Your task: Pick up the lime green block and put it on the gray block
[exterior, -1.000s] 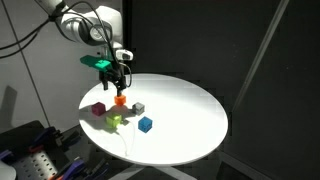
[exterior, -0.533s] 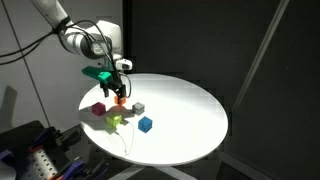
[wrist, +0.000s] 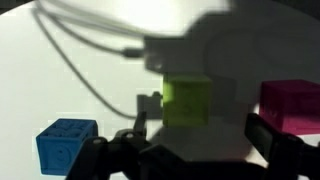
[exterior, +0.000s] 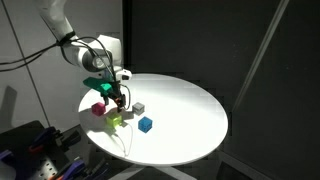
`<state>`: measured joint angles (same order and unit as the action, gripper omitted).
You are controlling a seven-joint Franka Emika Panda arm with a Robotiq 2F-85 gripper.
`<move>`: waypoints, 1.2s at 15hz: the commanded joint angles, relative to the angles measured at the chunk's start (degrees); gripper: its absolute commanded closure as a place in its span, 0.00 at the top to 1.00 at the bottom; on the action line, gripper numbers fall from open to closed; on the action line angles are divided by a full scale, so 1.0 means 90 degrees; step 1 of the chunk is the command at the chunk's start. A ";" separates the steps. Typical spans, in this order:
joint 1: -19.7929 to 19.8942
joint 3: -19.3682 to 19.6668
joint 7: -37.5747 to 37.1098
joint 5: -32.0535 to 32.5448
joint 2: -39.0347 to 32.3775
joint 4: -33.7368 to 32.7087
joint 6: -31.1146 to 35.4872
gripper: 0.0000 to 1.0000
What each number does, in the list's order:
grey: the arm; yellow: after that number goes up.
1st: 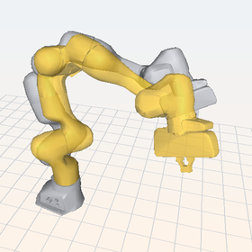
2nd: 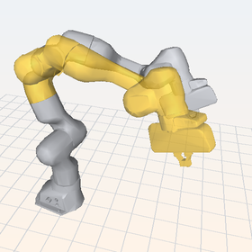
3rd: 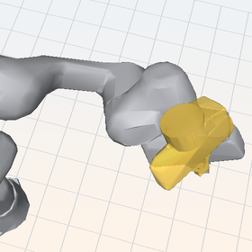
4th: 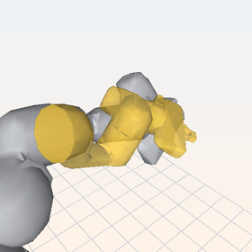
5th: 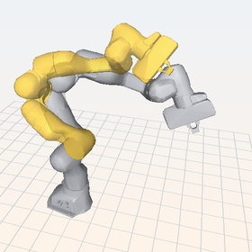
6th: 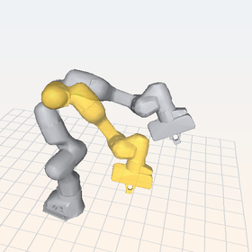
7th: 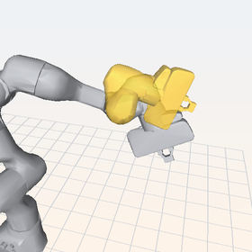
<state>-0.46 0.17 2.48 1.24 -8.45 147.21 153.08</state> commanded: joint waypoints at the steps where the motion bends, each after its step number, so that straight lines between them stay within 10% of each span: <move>1: 0.0061 0.0013 0.0093 0.0042 -0.0239 0.0024 0.0344 1.00; 14: -0.0021 0.0087 -0.0007 0.0239 -0.1200 -0.0411 0.0894 1.00; 15: -0.0022 0.0087 -0.0003 0.0241 -0.1249 -0.0449 0.0885 0.75; 18: -0.0055 0.0111 -0.0034 0.0280 -0.1343 -0.0534 0.0842 0.56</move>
<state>-0.38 0.33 2.58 2.18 -19.48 143.74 160.75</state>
